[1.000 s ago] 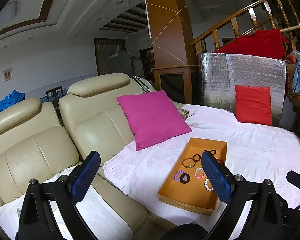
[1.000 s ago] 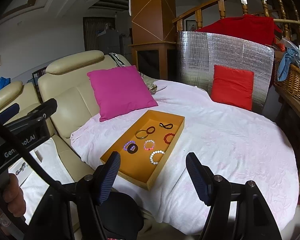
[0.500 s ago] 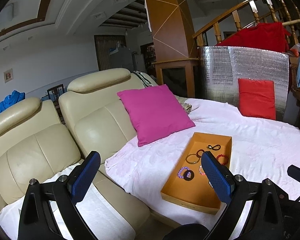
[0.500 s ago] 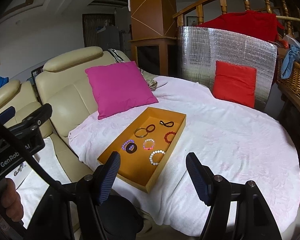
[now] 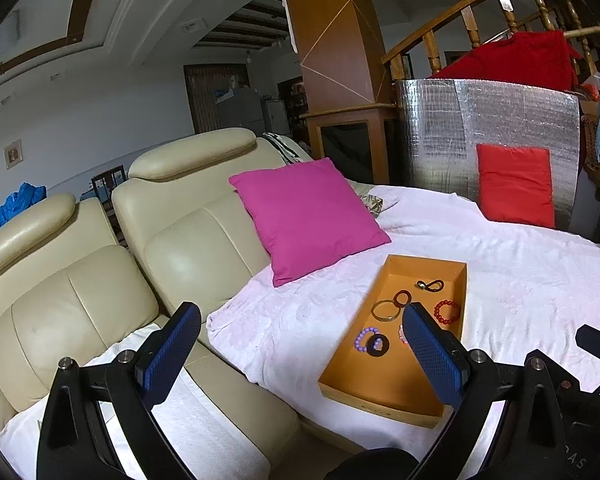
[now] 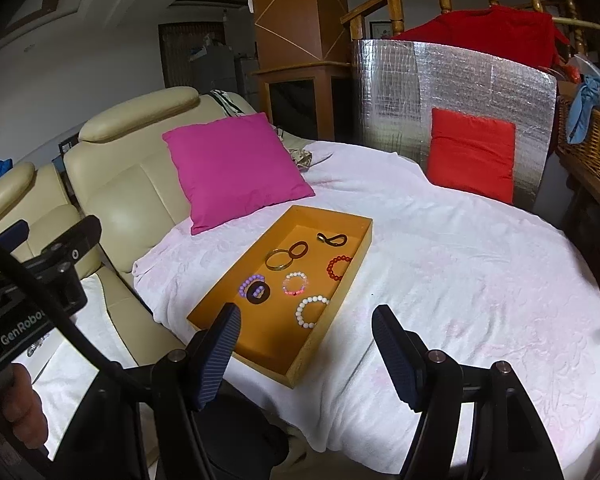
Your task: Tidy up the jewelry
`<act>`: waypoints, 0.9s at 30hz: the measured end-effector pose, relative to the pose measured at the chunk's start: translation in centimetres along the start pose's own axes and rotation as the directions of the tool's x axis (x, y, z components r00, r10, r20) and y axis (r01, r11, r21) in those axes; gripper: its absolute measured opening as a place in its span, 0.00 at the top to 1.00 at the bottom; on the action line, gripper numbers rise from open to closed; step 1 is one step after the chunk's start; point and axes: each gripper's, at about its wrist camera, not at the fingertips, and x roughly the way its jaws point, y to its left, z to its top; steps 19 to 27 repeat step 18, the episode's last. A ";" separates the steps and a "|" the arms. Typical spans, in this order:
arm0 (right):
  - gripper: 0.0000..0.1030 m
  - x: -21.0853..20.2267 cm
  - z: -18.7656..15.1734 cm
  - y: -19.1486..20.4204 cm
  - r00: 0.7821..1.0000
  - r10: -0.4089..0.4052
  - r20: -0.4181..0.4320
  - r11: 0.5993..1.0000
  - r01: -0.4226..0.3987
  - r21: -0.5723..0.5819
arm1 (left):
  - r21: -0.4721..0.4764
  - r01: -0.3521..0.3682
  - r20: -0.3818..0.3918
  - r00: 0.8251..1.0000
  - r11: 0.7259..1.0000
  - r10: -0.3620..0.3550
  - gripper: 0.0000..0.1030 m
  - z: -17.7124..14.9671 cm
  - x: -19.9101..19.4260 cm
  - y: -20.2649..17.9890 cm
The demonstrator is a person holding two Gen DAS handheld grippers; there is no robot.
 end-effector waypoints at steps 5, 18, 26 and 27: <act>0.30 0.5 0.1 0.4 1.000 0.001 -0.006 1.000 -0.001 -0.013 | -0.009 -0.004 -0.005 1.000 1.000 0.004 0.02 0.0 0.4 0.1; 0.30 3.3 0.6 -4.2 1.000 -0.011 -0.003 0.998 0.011 0.064 | 0.091 0.078 -0.008 0.997 0.993 -0.077 0.02 0.5 2.8 -6.6; 0.30 3.3 0.6 -4.2 1.000 -0.011 -0.003 0.998 0.011 0.064 | 0.091 0.078 -0.008 0.997 0.993 -0.077 0.02 0.5 2.8 -6.6; 0.30 3.3 0.6 -4.2 1.000 -0.011 -0.003 0.998 0.011 0.064 | 0.091 0.078 -0.008 0.997 0.993 -0.077 0.02 0.5 2.8 -6.6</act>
